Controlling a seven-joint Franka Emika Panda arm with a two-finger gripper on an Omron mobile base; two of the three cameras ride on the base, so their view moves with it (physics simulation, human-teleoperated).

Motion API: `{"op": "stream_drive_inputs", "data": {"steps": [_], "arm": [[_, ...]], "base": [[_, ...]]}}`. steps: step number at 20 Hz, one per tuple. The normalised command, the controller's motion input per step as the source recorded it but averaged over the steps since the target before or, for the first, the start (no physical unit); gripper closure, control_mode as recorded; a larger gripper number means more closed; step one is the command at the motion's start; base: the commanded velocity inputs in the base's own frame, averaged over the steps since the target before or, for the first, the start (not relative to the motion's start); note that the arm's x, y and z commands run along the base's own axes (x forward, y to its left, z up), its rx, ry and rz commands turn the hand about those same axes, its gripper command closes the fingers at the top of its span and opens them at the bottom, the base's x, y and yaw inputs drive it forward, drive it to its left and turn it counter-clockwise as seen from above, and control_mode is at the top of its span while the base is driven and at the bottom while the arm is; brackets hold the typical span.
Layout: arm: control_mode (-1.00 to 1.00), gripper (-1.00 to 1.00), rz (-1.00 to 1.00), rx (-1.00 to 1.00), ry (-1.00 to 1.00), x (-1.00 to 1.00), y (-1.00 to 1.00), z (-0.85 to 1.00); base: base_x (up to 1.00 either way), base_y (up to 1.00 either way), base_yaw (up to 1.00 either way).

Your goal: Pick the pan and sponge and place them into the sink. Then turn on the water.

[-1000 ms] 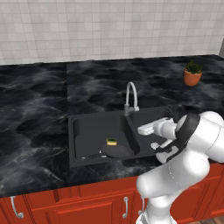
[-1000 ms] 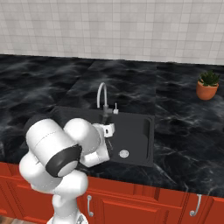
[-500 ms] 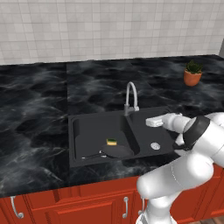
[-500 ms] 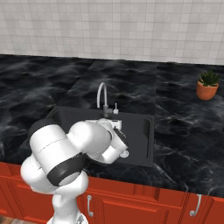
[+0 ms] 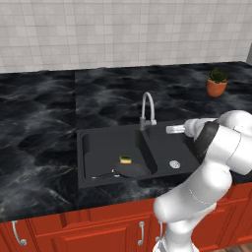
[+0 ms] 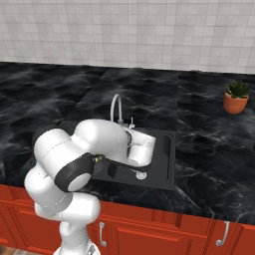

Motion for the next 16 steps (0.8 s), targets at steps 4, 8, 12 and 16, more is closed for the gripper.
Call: {"op": "stream_drive_inputs", "data": {"steps": [4, 8, 12, 16], "arm": [[-1.0, -1.0, 0.1, 0.1, 0.14, 0.05, -0.48, 0.34], [-1.0, -1.0, 0.11, 0.14, 0.07, 0.0, -0.59, 0.42], [-1.0, -1.0, 0.13, 0.18, 0.03, 0.0, -0.67, 0.47], [-1.0, -1.0, 0.17, 0.29, 0.0, 0.0, -0.64, 0.37]], "base": [[0.0, 0.0, 0.0], [0.0, 0.0, 0.0], [0.0, 0.0, 0.0], [0.0, 0.0, 0.0]]}}
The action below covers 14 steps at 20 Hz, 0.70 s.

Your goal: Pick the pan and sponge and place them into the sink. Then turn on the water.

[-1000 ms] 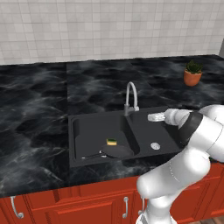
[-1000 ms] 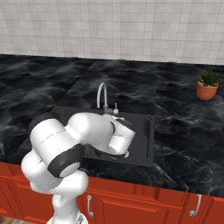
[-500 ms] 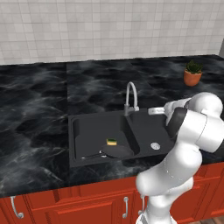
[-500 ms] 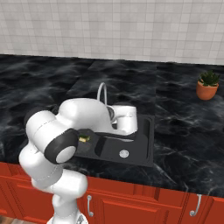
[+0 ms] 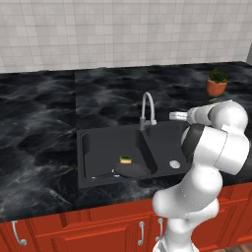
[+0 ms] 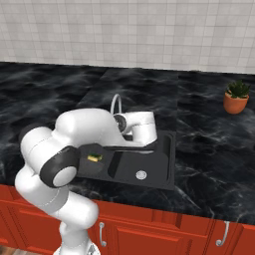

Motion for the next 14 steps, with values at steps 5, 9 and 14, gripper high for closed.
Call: {"op": "stream_drive_inputs", "data": {"steps": [5, 9, 14], "arm": [[-1.0, -1.0, 0.23, 0.33, 0.0, 0.01, -0.56, 0.16], [-1.0, -1.0, 0.32, 0.32, 0.0, 0.18, -0.53, 0.02], [-1.0, -1.0, 0.37, 0.24, 0.01, 0.28, -0.5, 0.0]], "base": [[0.0, 0.0, 0.0], [0.0, 0.0, 0.0], [0.0, 0.0, 0.0]]}}
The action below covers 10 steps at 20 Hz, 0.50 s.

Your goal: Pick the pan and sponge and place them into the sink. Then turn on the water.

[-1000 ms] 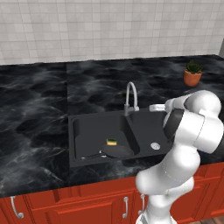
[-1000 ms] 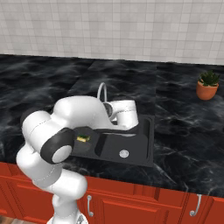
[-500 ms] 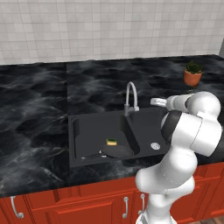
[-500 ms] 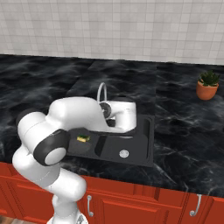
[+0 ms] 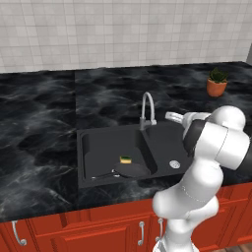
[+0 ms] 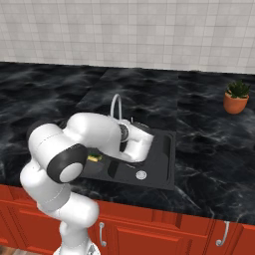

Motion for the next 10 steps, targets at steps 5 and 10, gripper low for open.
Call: {"op": "stream_drive_inputs", "data": {"steps": [5, 10], "arm": [[-1.0, -1.0, 0.38, 0.12, 0.01, 0.3, -0.56, 0.0], [-1.0, -1.0, 0.36, 0.06, 0.01, 0.32, -0.58, 0.0]], "base": [[0.0, 0.0, 0.0], [0.0, 0.0, 0.0]]}}
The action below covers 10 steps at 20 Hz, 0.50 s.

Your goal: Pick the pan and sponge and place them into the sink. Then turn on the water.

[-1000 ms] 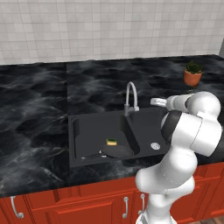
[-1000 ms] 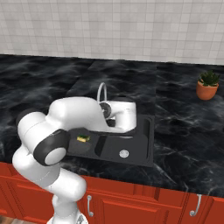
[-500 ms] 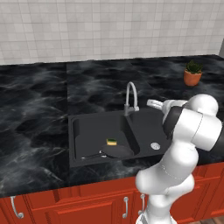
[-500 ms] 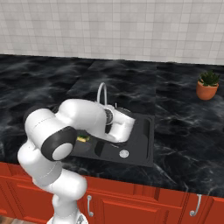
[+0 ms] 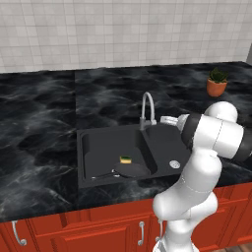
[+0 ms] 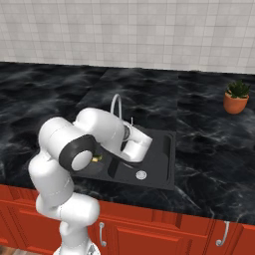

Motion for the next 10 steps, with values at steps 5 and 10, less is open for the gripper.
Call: {"op": "stream_drive_inputs", "data": {"steps": [5, 10], "arm": [[-1.0, -1.0, 0.33, 0.07, 0.0, 0.33, -0.62, 0.02], [-1.0, -1.0, 0.31, 0.08, 0.0, 0.26, -0.64, 0.09]], "base": [[0.0, 0.0, 0.0], [0.0, 0.0, 0.0]]}}
